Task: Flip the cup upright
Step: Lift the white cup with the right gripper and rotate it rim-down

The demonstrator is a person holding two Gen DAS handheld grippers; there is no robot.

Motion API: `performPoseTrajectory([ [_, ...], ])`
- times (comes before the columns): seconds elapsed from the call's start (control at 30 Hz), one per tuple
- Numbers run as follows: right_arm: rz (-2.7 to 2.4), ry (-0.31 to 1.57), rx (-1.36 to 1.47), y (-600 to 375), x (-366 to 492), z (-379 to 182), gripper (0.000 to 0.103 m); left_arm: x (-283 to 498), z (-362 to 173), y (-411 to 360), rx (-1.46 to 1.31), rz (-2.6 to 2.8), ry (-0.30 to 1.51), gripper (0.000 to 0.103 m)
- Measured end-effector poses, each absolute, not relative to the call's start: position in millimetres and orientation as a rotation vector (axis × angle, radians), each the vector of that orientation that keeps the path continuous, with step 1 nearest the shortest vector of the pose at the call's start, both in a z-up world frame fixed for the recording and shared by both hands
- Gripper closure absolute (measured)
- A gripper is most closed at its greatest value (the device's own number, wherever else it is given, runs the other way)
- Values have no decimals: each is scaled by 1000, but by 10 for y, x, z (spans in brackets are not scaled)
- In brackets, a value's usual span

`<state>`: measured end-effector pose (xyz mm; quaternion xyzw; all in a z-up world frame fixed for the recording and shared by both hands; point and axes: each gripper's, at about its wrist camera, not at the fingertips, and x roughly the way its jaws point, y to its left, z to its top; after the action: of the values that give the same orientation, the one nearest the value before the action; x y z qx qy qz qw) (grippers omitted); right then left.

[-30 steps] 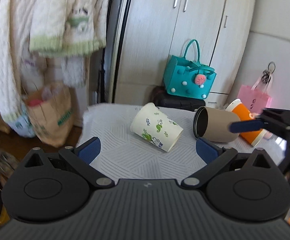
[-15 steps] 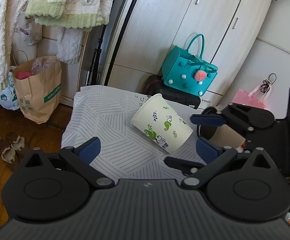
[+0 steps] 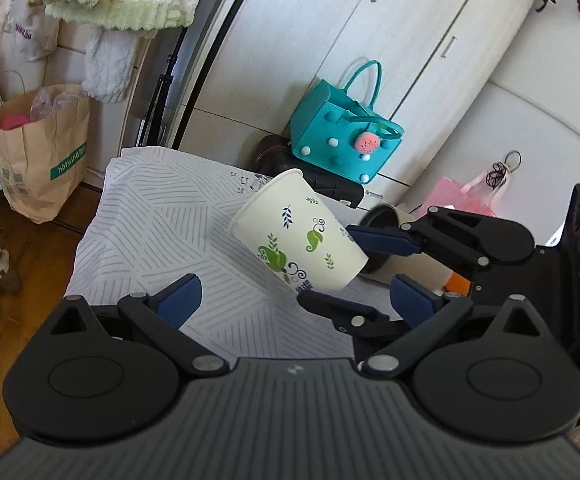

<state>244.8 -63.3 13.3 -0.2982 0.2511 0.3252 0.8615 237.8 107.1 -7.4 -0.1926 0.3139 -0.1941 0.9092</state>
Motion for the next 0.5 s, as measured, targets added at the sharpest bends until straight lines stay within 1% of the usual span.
performPoseTrajectory([
  [0.17,667,535,-601,-769,2251,261,41,2158,49,934,-356,-433,653,1],
  [0.33,658,582,-539,-1022,2000,417,41,1934,167,726,-306,-468,651,1],
  [0.5,609,613,-534,-1308,1720,473,41,1733,151,472,-278,-478,637,1],
])
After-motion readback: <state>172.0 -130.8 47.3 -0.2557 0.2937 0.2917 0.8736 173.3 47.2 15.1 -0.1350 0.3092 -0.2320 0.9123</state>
